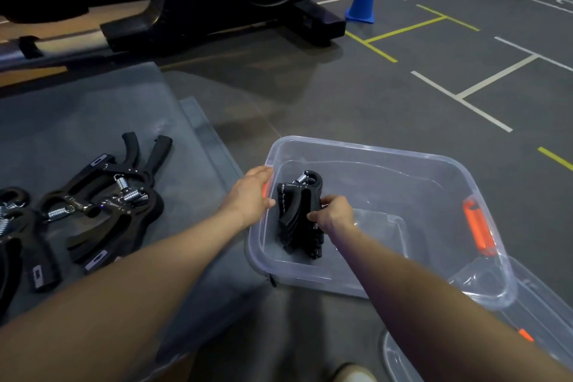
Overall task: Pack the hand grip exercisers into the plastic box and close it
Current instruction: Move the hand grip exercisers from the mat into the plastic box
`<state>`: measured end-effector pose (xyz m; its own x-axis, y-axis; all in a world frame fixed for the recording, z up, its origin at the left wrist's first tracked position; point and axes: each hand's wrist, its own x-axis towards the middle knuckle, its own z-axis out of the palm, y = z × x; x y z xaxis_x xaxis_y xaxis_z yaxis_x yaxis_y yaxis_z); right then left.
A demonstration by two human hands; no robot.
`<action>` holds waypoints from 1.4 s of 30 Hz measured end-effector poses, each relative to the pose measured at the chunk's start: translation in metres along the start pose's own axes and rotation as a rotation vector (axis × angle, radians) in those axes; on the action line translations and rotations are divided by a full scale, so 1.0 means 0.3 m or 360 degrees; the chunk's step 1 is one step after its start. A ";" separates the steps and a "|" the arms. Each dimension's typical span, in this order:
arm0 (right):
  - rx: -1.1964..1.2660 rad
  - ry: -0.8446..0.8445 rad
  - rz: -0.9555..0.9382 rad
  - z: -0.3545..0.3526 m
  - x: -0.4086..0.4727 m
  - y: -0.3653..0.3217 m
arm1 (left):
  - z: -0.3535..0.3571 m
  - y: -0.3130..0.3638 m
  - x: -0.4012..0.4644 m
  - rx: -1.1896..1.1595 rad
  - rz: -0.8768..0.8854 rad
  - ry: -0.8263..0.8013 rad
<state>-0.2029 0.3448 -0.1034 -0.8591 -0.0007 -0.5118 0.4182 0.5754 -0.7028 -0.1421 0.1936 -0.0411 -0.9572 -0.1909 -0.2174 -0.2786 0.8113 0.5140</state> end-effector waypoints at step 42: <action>-0.0435 -0.0393 -0.0827 0.651 -0.347 -0.475 | -0.328 -0.670 -0.352 0.0063 -0.0729 0.0201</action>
<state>-0.1156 0.1030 -0.0465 -0.8227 -0.5058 -0.2594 -0.1537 0.6372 -0.7552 0.0073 -0.0037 -0.0396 -0.7395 -0.5973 -0.3104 -0.6731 0.6481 0.3563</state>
